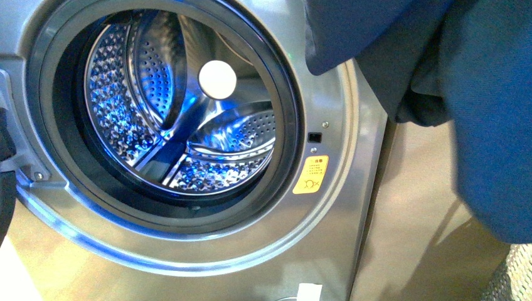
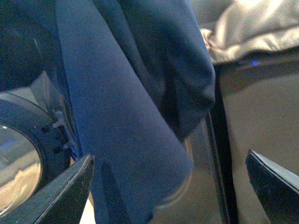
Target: Collect clothes from washing machine
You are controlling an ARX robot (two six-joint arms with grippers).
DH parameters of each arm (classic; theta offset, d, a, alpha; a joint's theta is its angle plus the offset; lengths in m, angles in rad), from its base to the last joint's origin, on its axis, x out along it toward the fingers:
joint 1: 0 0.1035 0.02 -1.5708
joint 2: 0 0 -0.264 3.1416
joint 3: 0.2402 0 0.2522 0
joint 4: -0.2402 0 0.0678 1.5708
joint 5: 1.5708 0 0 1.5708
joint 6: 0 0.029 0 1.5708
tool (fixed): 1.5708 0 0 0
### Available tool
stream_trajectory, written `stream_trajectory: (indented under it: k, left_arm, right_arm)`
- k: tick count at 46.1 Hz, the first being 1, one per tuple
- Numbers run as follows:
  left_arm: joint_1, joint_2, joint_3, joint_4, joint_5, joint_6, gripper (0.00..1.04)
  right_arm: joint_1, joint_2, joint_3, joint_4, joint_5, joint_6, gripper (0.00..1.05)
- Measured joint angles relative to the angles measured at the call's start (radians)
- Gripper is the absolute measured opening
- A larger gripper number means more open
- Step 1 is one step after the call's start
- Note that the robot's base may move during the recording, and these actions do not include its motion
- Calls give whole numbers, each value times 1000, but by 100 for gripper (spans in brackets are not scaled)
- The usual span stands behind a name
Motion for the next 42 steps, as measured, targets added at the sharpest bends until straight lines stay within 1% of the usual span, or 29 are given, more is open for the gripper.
stream_trajectory:
  k: [4, 8, 11, 12, 14, 17, 18, 19, 23, 27, 40, 42]
  left_arm:
    - [0, 0, 0, 0, 0, 0, 15]
    - [0, 0, 0, 0, 0, 0, 15]
    - [0, 0, 0, 0, 0, 0, 15]
    - [0, 0, 0, 0, 0, 0, 15]
    - [0, 0, 0, 0, 0, 0, 15]
    - [0, 0, 0, 0, 0, 0, 15]
    - [0, 0, 0, 0, 0, 0, 15]
    - [0, 0, 0, 0, 0, 0, 15]
    - [0, 0, 0, 0, 0, 0, 15]
    - [0, 0, 0, 0, 0, 0, 15]
    - [0, 0, 0, 0, 0, 0, 15]
    - [0, 0, 0, 0, 0, 0, 15]
  right_arm:
    - [8, 128, 96, 97, -66, 45, 97]
    - [10, 220, 175, 163, -146, 90, 97]
    - [8, 297, 244, 262, -250, 157, 97]
    - [3, 330, 271, 320, -298, 180, 97]
    - [-2, 364, 301, 392, -346, 248, 97]
    - [-7, 404, 328, 474, -378, 318, 97]
    - [-8, 412, 331, 490, -385, 318, 97]
    - [-12, 428, 334, 525, -398, 355, 97]
    - [-15, 461, 336, 589, -412, 406, 97]
    - [-18, 481, 336, 625, -412, 420, 97]
    - [-18, 496, 336, 633, -411, 421, 97]
    - [-6, 533, 373, 615, -407, 447, 97]
